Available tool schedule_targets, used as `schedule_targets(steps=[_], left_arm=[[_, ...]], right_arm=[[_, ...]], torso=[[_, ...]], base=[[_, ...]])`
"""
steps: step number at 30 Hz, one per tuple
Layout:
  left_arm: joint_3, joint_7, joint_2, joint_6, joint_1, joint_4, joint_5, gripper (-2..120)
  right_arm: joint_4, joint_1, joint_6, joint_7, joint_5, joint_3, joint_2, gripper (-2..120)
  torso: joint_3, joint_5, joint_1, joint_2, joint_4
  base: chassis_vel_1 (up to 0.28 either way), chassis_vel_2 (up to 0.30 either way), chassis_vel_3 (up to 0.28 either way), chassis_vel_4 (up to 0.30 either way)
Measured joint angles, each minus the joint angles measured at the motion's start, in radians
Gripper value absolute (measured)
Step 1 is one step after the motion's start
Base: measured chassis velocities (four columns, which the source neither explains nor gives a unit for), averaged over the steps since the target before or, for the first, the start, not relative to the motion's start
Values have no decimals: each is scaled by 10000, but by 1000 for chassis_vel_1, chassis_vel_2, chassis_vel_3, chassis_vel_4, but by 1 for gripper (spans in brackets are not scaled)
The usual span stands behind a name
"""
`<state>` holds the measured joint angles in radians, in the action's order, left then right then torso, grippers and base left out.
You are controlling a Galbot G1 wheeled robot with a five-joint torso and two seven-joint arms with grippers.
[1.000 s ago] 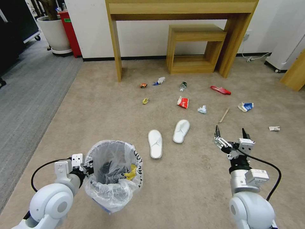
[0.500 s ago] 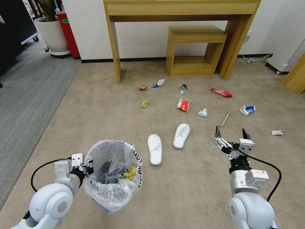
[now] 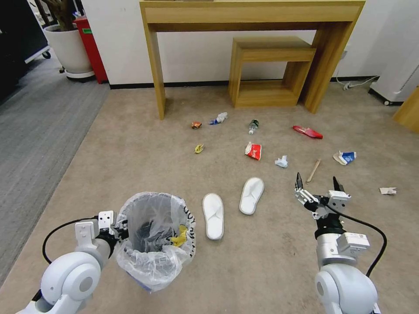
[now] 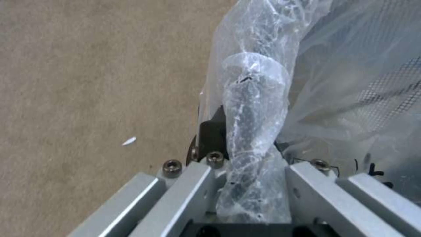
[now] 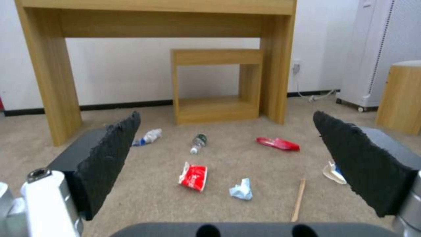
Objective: Pick up the trash bin and place the garbage on the floor into it.
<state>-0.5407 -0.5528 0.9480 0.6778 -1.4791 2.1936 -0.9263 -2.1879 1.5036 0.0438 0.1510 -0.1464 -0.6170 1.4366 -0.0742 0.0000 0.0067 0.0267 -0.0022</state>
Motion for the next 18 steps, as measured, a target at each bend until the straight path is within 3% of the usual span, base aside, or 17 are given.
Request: schedule_targets(steps=[18], left_arm=[[34,63,12,-57,-6,-86,112,1]], right_arm=[[54,-22,-45,100,30,75,36,100]], torso=[[0,0,0,0,0]], base=[[-90,100,91,-88]])
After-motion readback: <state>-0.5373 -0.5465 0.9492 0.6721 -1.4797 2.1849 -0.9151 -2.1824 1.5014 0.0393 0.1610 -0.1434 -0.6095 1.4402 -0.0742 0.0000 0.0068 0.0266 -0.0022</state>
